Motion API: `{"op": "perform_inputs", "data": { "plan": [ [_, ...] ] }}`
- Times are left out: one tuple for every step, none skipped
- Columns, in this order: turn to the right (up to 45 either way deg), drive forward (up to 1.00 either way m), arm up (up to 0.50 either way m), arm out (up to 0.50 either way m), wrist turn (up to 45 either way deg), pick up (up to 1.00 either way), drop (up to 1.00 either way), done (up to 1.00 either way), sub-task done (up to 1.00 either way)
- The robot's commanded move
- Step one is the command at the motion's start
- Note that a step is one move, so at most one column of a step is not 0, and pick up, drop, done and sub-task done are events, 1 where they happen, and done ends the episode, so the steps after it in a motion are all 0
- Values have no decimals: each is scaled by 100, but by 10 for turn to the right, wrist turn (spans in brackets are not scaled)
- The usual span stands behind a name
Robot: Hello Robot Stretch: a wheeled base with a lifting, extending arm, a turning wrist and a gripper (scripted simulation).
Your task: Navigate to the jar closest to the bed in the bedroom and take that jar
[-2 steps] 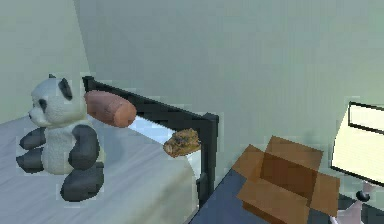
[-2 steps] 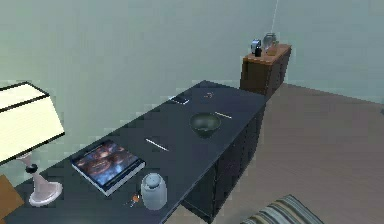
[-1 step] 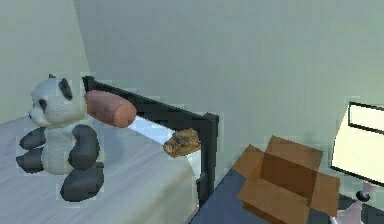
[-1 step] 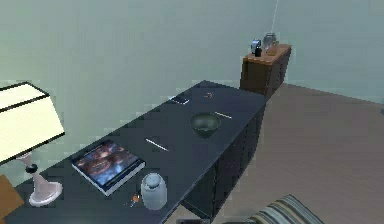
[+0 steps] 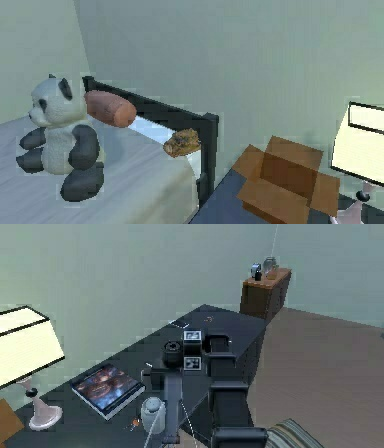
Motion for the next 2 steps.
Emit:
{"op": "perform_inputs", "data": {
  "plan": [
    [0,0,0,0,450,0,0,0,0],
    [0,0,0,0,450,0,0,0,0]
  ]
}}
